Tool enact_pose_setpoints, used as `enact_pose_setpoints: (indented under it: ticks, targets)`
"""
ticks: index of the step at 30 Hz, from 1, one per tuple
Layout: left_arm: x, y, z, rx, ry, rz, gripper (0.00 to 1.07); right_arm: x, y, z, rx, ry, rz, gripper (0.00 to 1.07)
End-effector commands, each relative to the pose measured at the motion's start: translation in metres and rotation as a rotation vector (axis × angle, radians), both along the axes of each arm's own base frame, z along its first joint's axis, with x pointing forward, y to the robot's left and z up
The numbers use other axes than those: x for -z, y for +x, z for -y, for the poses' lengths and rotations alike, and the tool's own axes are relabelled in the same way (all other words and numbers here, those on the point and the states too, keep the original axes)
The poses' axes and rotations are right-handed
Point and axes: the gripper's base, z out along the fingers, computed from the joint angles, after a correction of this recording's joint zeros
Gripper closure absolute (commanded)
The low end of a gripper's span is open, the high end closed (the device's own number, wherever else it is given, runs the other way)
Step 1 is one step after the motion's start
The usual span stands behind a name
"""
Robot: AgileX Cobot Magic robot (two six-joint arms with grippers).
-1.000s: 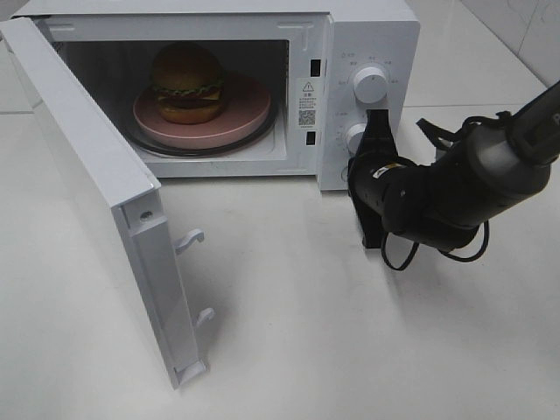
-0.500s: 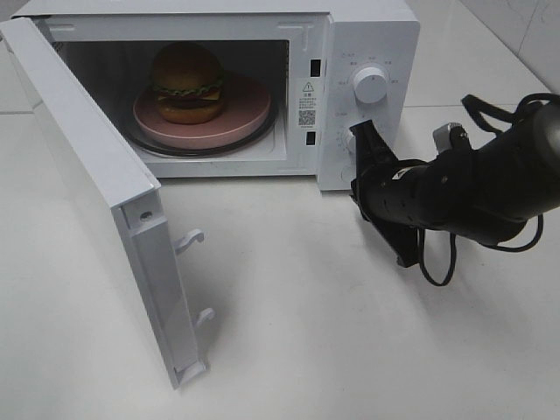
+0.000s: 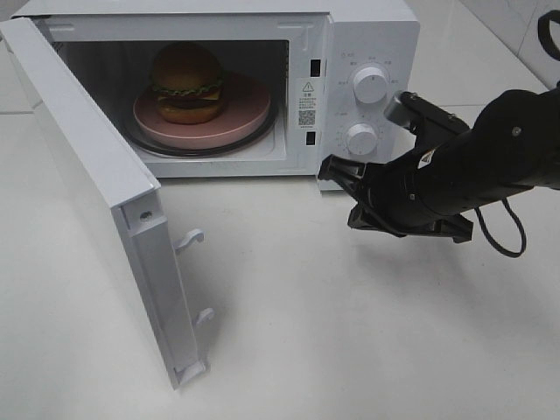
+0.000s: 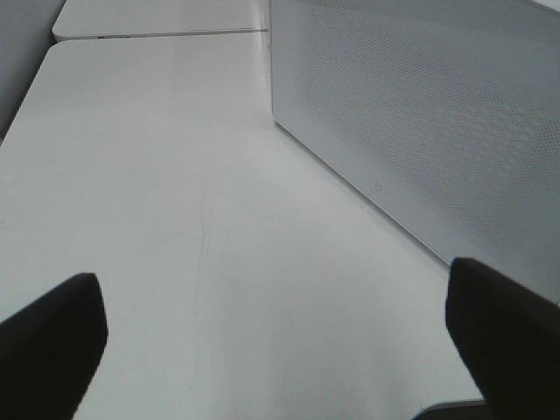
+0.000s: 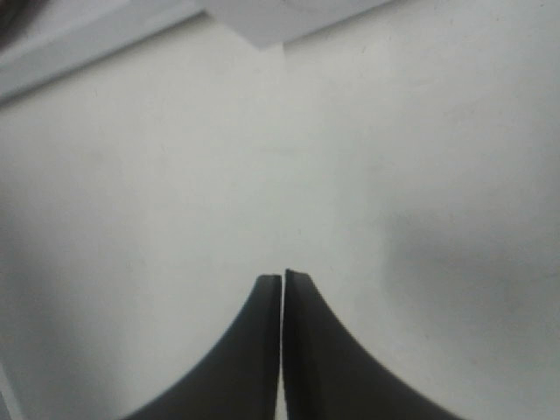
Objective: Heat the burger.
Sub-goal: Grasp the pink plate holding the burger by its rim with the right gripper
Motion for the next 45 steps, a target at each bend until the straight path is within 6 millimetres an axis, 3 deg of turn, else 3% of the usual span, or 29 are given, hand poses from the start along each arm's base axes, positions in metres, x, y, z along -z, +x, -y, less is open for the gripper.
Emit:
enact_pose_setpoints:
  ticks: [1, 3, 4, 5, 7, 14, 27, 35, 40, 42, 45]
  targets:
    - [0.000, 0.000, 0.000, 0.004, -0.011, 0.015, 0.09, -0.009, -0.005, -0.001, -0.257, -0.151, -0.059, 1.04]
    - [0.000, 0.000, 0.000, 0.004, -0.011, 0.015, 0.09, -0.012, -0.005, -0.002, -0.321, -0.186, -0.076, 1.03]
    - [0.000, 0.000, 0.000, 0.004, -0.011, 0.015, 0.09, -0.016, -0.006, -0.004, -0.460, -0.256, -0.112, 1.03]
    - [0.000, 0.000, 0.000, 0.004, -0.011, 0.015, 0.09, -0.016, -0.006, -0.004, -0.460, -0.256, -0.112, 1.03]
    - [0.000, 0.000, 0.000, 0.004, -0.011, 0.015, 0.09, -0.026, -0.007, -0.006, -0.657, -0.330, -0.141, 1.03]
    - [0.000, 0.000, 0.000, 0.004, -0.011, 0.015, 0.09, -0.044, -0.006, -0.009, -0.986, -0.416, -0.128, 1.02]
    - [0.000, 0.000, 0.000, 0.004, -0.011, 0.015, 0.09, -0.066, -0.005, -0.012, -1.799, -0.590, 0.127, 1.00]
    - [0.000, 0.000, 0.000, 0.004, -0.011, 0.015, 0.09, -0.085, 0.008, -0.018, -1.955, -0.698, 0.303, 0.98]
    - [0.000, 0.000, 0.000, 0.004, -0.011, 0.015, 0.09, -0.090, 0.010, -0.024, -2.041, -0.822, 0.326, 0.95]
    - [0.000, 0.000, 0.000, 0.004, -0.011, 0.015, 0.09, -0.097, 0.013, -0.034, -2.063, -0.937, 0.392, 0.86]
    - [0.000, 0.000, 0.000, 0.004, -0.011, 0.015, 0.09, -0.098, 0.014, -0.037, -2.060, -0.959, 0.417, 0.82]
